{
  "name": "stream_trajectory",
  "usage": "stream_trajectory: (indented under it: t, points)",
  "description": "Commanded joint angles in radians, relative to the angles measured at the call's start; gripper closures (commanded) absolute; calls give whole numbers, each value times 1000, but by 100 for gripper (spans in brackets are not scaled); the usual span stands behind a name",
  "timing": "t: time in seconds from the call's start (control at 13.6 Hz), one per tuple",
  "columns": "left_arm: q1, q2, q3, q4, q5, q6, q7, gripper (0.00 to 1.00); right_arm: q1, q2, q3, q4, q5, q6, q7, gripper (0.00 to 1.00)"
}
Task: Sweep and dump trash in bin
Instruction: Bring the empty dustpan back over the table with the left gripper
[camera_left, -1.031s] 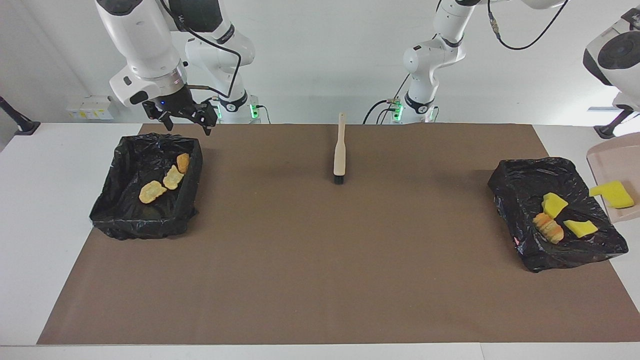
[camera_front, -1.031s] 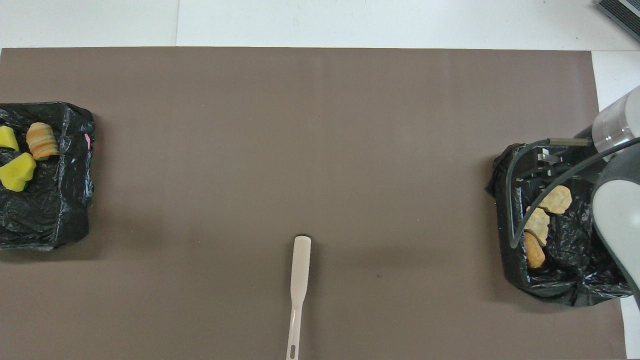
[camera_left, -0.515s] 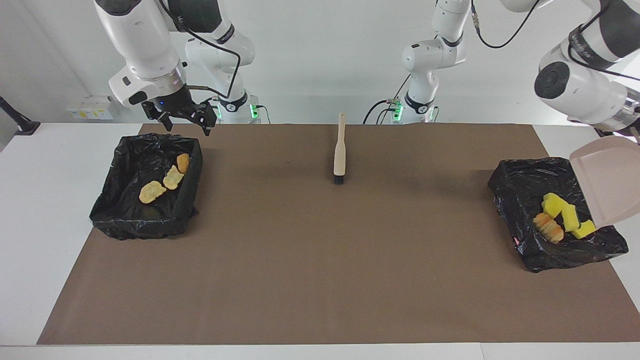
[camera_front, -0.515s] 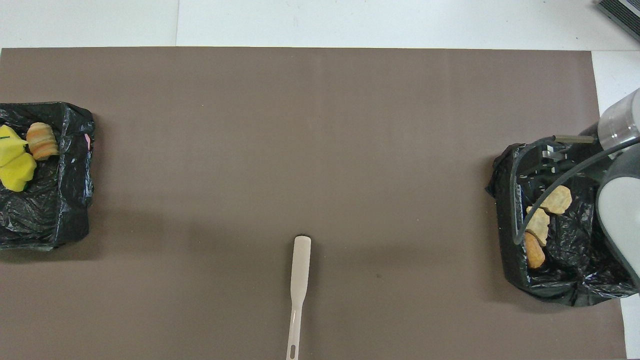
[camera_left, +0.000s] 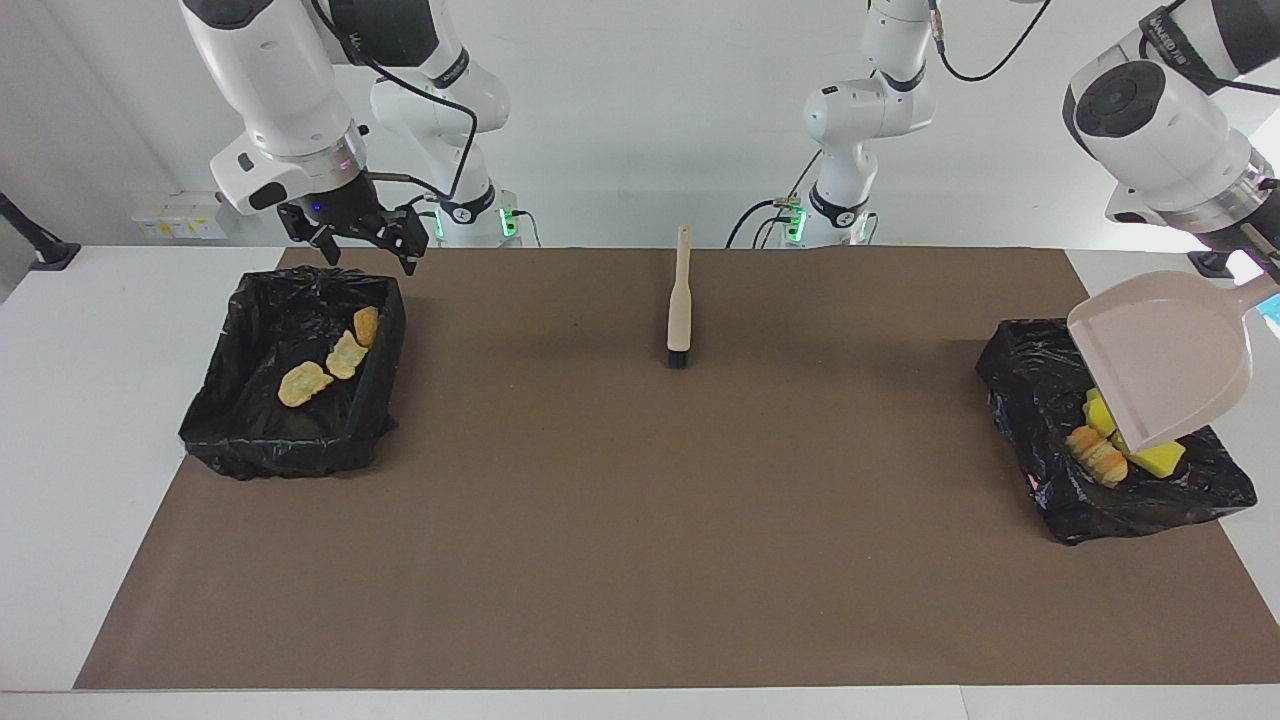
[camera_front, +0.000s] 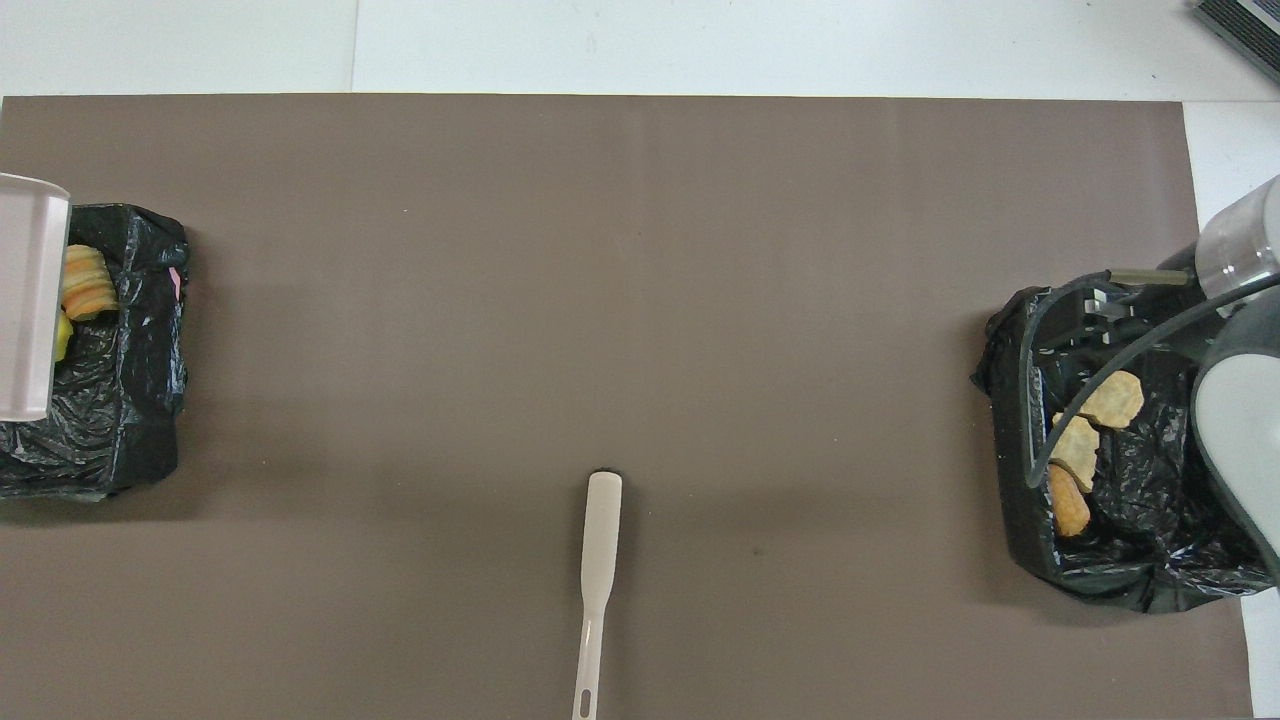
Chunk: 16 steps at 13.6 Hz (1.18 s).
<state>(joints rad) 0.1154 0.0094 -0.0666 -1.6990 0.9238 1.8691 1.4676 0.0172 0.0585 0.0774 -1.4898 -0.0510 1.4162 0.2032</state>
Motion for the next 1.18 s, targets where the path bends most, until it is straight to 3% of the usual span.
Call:
stream_trajectory:
  t: [0.0, 0.15, 0.52, 0.81, 1.1]
  points:
    - [6, 15, 4, 45, -200, -33, 8, 100, -20, -22, 2, -20, -21, 12, -74, 0]
    - [7, 11, 4, 35, -323, -59, -65, 100, -28, -22, -7, -20, -18, 15, -73, 0]
    - [-54, 15, 1, 13, -560, -179, -480, 100, -34, -22, -8, -21, -15, 23, -73, 0]
    - [-195, 23, 1, -59, -663, -169, -842, 100, -40, -23, -8, -23, 2, 24, -73, 0]
    - [-353, 113, 1, -65, -761, -153, -1193, 100, -40, -23, -8, -23, 2, 23, -73, 0]
